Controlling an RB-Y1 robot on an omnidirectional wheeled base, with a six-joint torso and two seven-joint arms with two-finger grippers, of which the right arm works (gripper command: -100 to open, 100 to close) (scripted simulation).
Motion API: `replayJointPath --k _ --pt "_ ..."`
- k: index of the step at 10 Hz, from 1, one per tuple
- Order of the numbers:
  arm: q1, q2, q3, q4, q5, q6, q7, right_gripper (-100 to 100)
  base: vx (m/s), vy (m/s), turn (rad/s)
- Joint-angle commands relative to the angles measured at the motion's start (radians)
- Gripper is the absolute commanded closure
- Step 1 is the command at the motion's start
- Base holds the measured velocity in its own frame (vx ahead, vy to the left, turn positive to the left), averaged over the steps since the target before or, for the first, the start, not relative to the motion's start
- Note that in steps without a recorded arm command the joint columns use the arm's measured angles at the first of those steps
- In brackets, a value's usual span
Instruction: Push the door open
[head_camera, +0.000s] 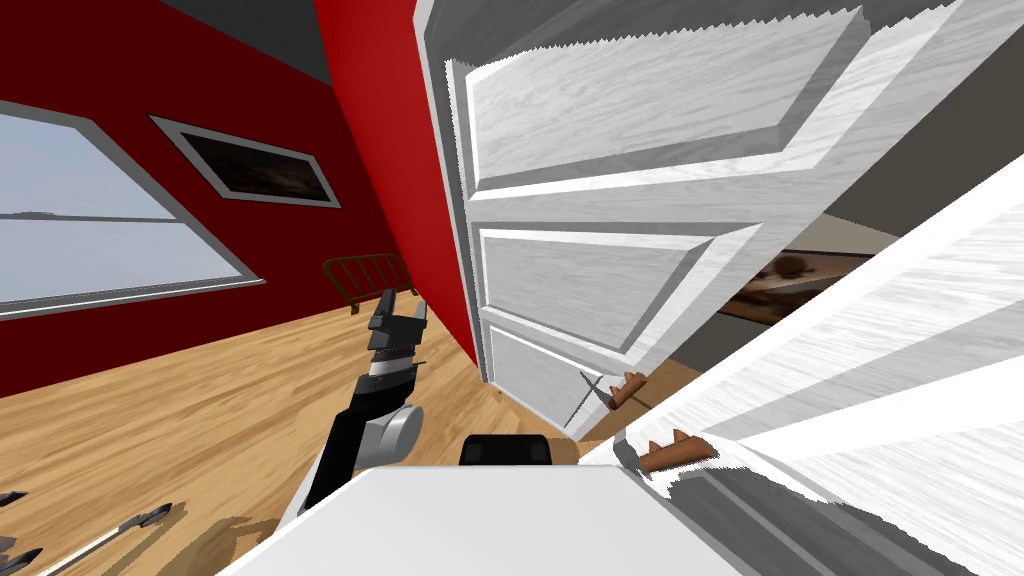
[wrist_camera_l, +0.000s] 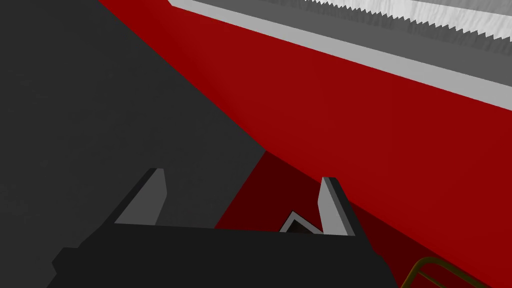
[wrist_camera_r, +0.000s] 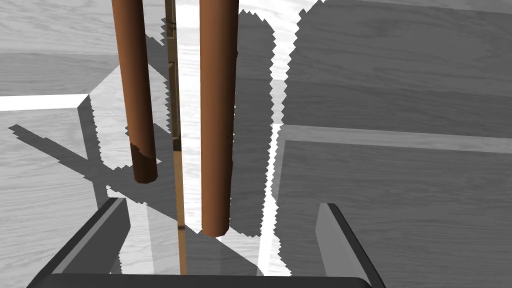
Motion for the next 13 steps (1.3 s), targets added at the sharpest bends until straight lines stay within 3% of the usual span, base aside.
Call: replayJointPath --k 1,5,7,13 --pt "0.027 -0.02 -0.008 0.013 -0.01 0.004 0.002 -100 -0.133 0.031 -0.151" --pt "0.071 -0.028 -0.028 0.034 -0.032 0.016 0.007 -100 -0.148 -0.075 -0.083" --pt "0.062 -0.02 -0.031 0.028 -0.033 0.021 0.008 -100 0.068 -0.127 0.022" --pt "0.003 -0.008 -0.029 -0.004 -0.022 0.028 0.009 -100 0.201 -0.054 0.073"
